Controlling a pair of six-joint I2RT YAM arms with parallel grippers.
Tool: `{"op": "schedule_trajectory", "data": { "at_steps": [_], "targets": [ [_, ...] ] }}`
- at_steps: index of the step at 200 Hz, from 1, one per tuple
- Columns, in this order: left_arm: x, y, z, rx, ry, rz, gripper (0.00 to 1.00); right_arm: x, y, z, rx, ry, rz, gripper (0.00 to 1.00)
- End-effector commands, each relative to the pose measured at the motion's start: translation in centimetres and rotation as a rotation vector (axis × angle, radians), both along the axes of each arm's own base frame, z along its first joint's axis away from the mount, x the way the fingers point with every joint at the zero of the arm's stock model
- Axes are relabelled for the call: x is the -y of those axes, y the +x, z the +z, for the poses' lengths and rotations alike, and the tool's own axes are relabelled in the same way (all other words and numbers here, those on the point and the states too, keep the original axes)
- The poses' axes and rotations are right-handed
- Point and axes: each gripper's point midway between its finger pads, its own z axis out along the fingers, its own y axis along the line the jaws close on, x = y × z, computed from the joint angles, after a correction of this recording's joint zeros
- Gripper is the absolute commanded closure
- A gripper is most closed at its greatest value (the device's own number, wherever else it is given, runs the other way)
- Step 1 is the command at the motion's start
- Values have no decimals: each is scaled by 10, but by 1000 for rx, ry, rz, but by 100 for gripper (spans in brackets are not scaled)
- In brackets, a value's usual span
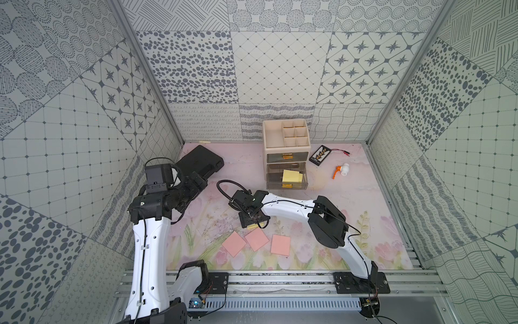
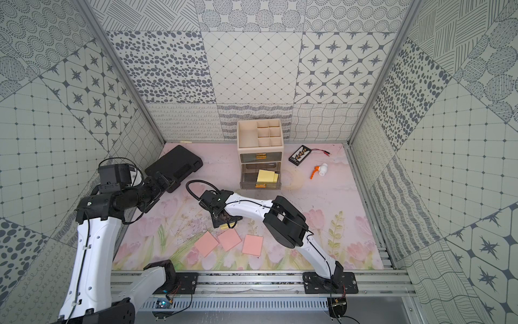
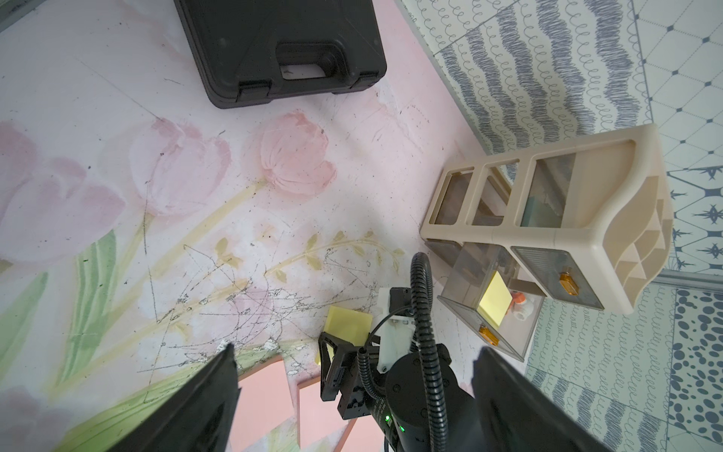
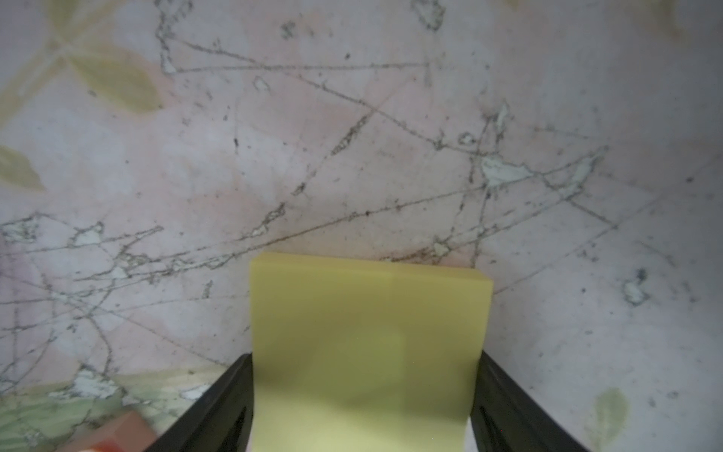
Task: Please put the sticky notes in the drawer by color
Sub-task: Pick up the sticky notes from the center of the board, then place the sticky notes in the drawer.
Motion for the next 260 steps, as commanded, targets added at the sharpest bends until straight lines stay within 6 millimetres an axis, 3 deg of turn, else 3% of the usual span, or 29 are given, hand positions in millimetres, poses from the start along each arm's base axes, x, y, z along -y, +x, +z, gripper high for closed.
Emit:
{"op": "schedule_trajectory", "data": {
  "at_steps": [1,36,76,104,170,205,234,260],
  "targets": [
    [1,0,0,6,-11,-5,4,-2,1,5,15,-5,19,18],
    [0,0,-1,5,-11,-2,4,1,4,25,50,4,18,18],
    [0,0,-1,7,-13,0,4,-3,4,32,48,14,28,18],
    [-1,0,-2,2,-8,1,4,-3,5,46,64,24,33,18],
    [0,1,-4,2,-21,3,4,5,8,102,127,55,48,18],
    [1,3,-3,7,-27,-2,4,13,11,147,184,85,59,18],
    [3,6,-3,11,-32,-18,4,26,23,190,247,91,70,18],
    [4,8,-3,6,-36,-28,4,45,42,216,298,86,51,17]
  ]
}}
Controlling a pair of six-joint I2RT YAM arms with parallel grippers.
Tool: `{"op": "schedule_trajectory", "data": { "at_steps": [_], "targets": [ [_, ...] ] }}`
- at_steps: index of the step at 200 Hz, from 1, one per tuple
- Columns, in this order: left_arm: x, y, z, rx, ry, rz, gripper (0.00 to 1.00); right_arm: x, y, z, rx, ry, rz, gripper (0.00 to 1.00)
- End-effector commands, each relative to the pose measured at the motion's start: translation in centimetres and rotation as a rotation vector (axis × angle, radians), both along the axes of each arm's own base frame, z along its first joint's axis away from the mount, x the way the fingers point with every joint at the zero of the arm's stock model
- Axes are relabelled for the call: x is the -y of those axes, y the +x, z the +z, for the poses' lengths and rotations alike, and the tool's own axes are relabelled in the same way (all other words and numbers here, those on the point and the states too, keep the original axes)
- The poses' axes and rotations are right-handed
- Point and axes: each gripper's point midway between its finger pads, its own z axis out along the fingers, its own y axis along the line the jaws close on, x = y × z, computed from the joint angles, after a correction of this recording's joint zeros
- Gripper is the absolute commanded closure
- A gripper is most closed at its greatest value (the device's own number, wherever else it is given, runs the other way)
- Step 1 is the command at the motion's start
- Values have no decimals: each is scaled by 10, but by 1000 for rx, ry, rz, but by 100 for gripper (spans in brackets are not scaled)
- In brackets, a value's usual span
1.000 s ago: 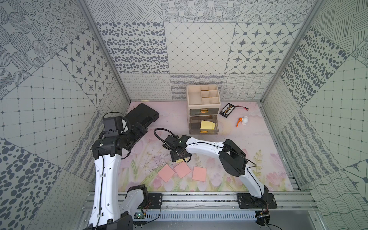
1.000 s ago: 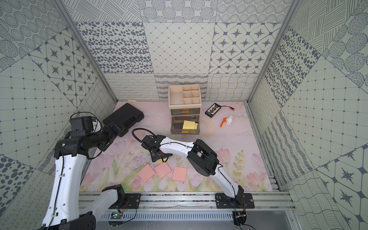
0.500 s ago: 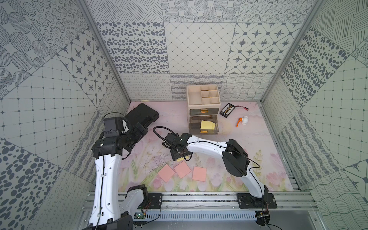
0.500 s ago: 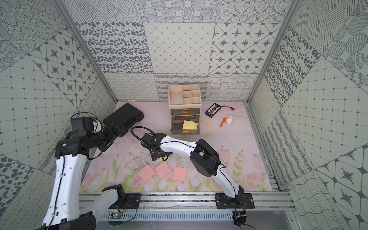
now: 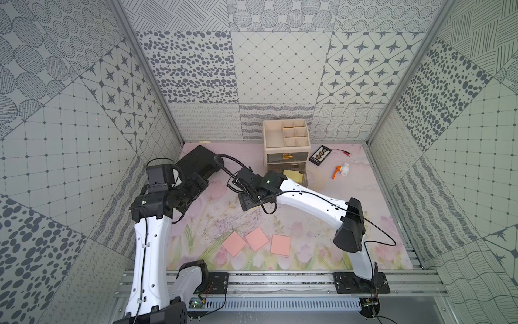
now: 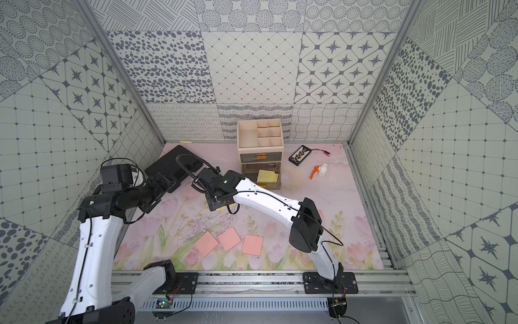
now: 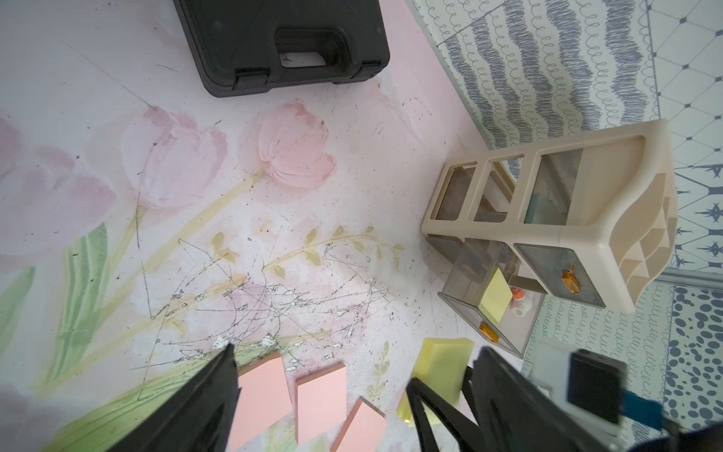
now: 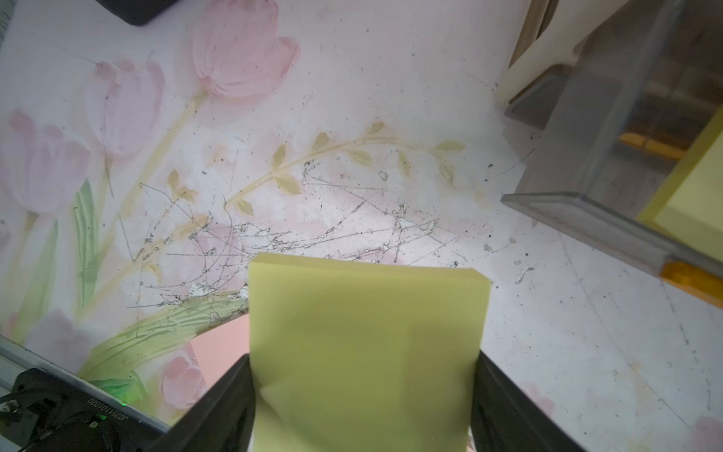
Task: Please put the sticky notes in the drawer by color
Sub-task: Place the sticky notes in the drawer.
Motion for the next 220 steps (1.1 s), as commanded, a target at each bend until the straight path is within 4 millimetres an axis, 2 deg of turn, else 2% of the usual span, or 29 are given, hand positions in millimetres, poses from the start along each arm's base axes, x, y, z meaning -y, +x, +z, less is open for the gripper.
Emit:
{"op": "schedule_trajectory", "data": {
  "at_steps": [1,33,79,134,179,220],
  "targets": [
    [1,7,5,27,-13,-20,4,31,19,42,84,-13,-22,18],
    [5,9,2,23,-34,-33,5,64,52,54,122,-37,-80,18],
    [4,10,3,20,-32,-37,5,100,86,46,119,-61,-147,18],
    [2,10,2,8,-23,-29,6,129,105,24,90,-82,-192,18],
    [0,4,-1,-9,-9,-16,6,157,119,19,93,-61,-249,19],
    [-1,3,-2,-13,-6,-7,6,165,126,15,87,-51,-262,19]
  ]
}}
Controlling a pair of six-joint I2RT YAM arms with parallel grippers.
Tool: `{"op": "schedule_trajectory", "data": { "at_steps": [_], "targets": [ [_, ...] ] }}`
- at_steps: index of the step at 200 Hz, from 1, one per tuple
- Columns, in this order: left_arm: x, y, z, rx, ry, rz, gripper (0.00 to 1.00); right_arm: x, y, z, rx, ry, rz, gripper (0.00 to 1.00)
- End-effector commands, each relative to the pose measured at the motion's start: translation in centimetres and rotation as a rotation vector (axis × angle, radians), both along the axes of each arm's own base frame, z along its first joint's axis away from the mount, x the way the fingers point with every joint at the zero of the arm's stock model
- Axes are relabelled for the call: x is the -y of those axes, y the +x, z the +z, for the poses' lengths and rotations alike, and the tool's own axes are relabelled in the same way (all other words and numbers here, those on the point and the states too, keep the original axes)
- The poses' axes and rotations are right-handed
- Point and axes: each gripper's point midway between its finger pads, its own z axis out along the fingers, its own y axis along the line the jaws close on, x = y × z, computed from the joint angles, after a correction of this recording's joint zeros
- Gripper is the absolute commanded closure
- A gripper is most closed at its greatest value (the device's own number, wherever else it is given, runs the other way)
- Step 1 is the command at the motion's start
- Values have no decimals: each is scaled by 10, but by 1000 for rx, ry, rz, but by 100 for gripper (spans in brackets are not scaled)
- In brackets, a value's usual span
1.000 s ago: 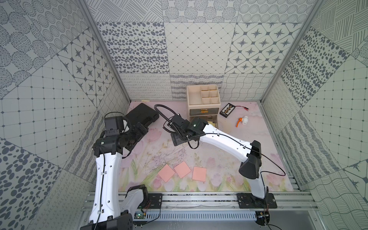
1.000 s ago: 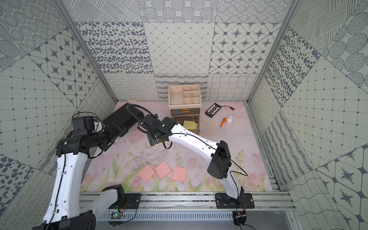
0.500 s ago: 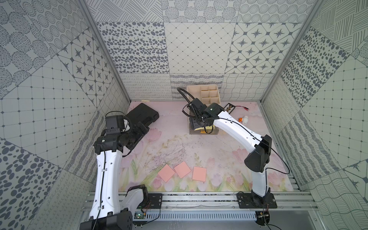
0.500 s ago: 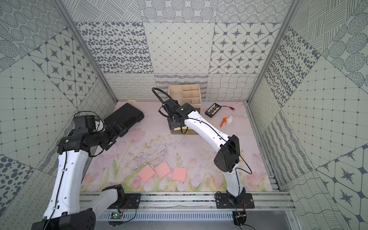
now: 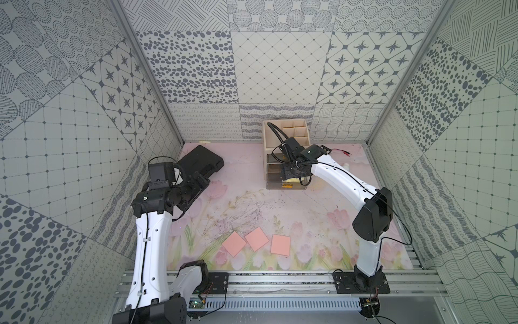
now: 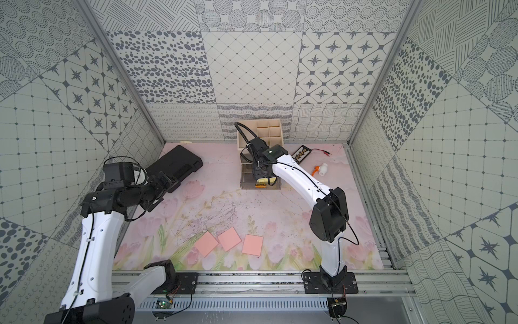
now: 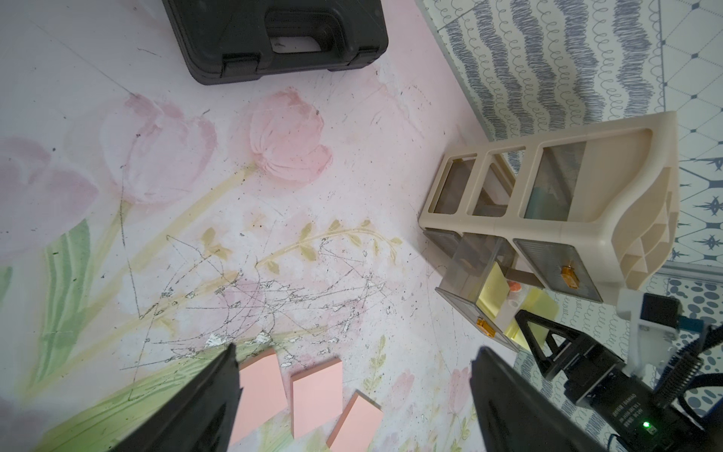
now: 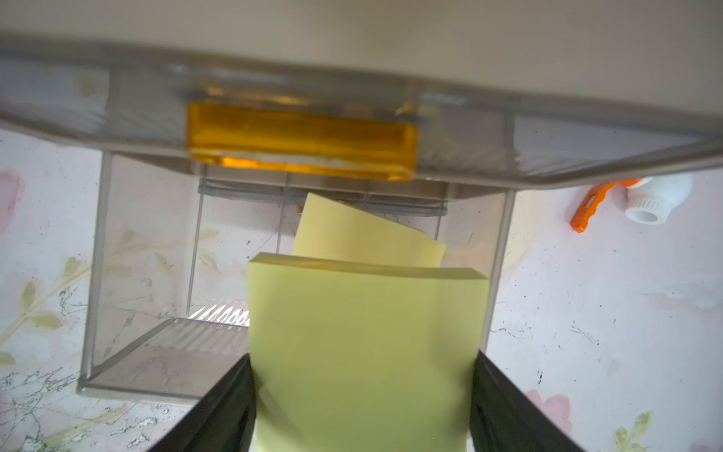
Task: Please put the sticky notes in the drawer by color
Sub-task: Place the sticky notes in the drawer, then close the drawer in the storage box.
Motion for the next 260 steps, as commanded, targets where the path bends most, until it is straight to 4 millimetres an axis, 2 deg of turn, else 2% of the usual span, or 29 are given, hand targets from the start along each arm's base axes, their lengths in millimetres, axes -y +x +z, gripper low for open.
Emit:
{"op": "schedule_trajectory", "data": {
  "at_steps": [1,44,73,107,135,146,159,167,179,192,201,215,234,260],
  "targets": [
    [-5,-2,3,6,18,11,6,-5,5,18,58,49,22,19],
    [-6,-4,9,16,27,16,6,-1,10,9,52,48,8,18],
    [-4,-5,9,15,19,8,6,3,13,5,45,43,-3,8],
    [2,-4,7,9,-12,-9,6,7,12,14,76,52,-11,4],
    [12,6,8,37,-43,-71,9,9,7,32,102,70,-5,8],
    [18,11,13,42,-37,-99,13,10,3,41,117,90,-1,13],
    [30,19,29,89,35,-144,13,10,-5,51,148,122,10,19],
    [37,26,40,119,86,-165,13,10,-10,56,176,145,18,27],
    [53,40,49,138,102,-212,13,9,-18,60,224,194,32,43],
    [71,58,52,134,103,-269,12,9,-28,62,278,265,43,65],
    [82,69,52,126,122,-295,11,15,-34,60,305,304,31,82],
    [100,83,53,129,143,-331,10,26,-45,56,326,332,-6,100],
    [121,101,53,143,177,-366,9,36,-57,35,285,327,-44,100],
    [147,132,62,182,292,-403,17,26,-70,-1,201,393,-30,100]
  ]
}}
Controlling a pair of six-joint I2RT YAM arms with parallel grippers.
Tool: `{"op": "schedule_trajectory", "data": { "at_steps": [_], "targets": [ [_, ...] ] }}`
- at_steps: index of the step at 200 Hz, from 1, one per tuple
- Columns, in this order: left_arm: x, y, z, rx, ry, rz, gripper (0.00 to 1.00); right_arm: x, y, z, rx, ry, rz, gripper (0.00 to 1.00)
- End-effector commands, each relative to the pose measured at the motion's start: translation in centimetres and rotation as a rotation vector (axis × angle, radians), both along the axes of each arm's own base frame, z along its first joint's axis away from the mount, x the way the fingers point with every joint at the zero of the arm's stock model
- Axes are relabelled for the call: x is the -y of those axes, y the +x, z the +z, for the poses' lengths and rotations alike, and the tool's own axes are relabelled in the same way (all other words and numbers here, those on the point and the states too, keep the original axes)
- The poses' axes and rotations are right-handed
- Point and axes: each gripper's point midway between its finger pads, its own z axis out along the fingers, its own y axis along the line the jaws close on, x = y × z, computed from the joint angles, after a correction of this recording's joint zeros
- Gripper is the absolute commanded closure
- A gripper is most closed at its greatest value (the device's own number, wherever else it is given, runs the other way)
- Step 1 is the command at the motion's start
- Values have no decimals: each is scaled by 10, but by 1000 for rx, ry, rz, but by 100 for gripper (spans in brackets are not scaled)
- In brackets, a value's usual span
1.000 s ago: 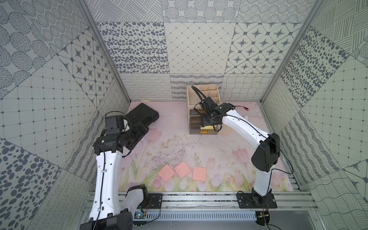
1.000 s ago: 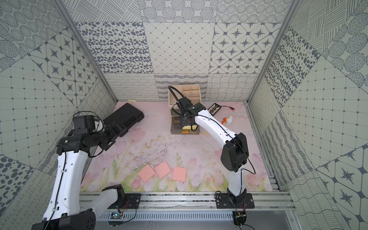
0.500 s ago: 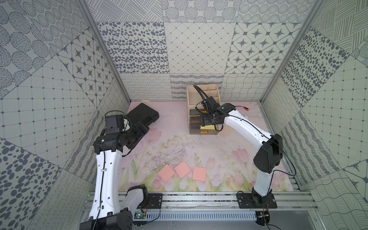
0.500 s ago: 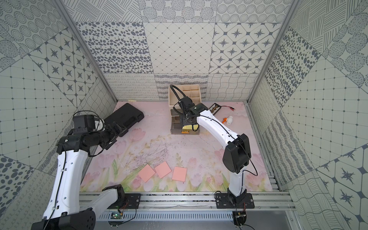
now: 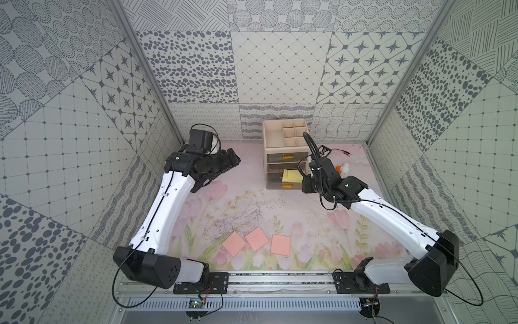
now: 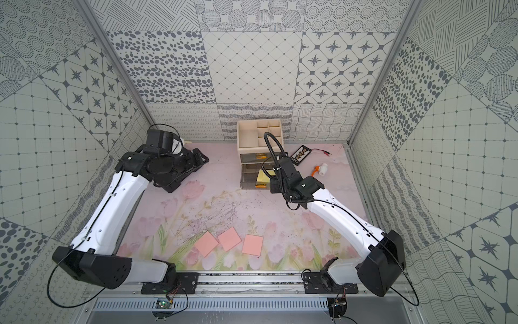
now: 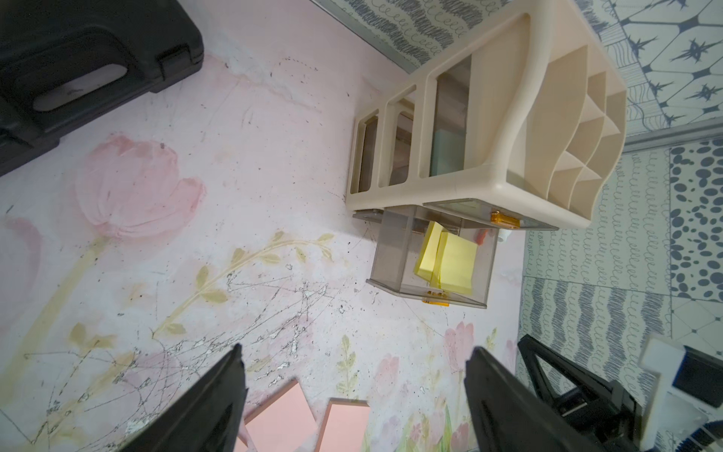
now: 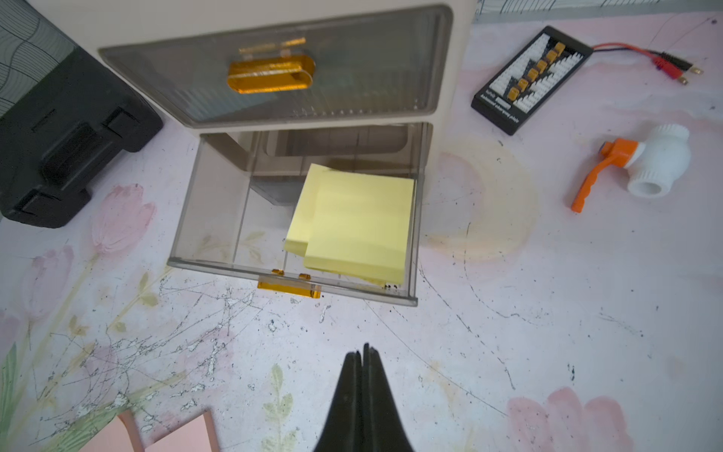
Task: Please put the sticky notes in the drawer by color
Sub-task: Close the drawer in the storage box.
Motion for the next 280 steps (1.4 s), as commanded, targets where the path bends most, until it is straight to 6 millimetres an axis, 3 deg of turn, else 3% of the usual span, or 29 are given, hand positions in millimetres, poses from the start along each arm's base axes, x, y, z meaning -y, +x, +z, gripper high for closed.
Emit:
{"op": "schedule_trajectory", "data": {
  "at_steps": [1,22,67,113,143,180,217,257,280],
  "targets": [
    [25,45,17,135,165,-23,17,-17,-2,-19,-18,116,10,100],
    [49,71,24,178,257,-53,23,-27,-7,-37,-37,194,19,100],
    [85,118,17,196,301,-70,20,-34,-8,-53,-37,226,24,96],
    [99,145,-19,156,349,-56,24,-39,-2,-53,-16,210,51,96],
    [96,158,-27,177,385,-15,24,-46,1,-55,-27,208,74,96],
    [102,166,-47,148,401,-39,29,-50,6,-55,-14,207,83,96],
    [107,166,-54,132,403,-67,60,-51,16,-51,15,157,93,96],
    [106,160,-55,116,430,-108,65,-59,28,-47,34,120,122,95],
    [108,160,-51,129,422,-122,74,-65,33,-44,36,129,131,95]
  ]
}}
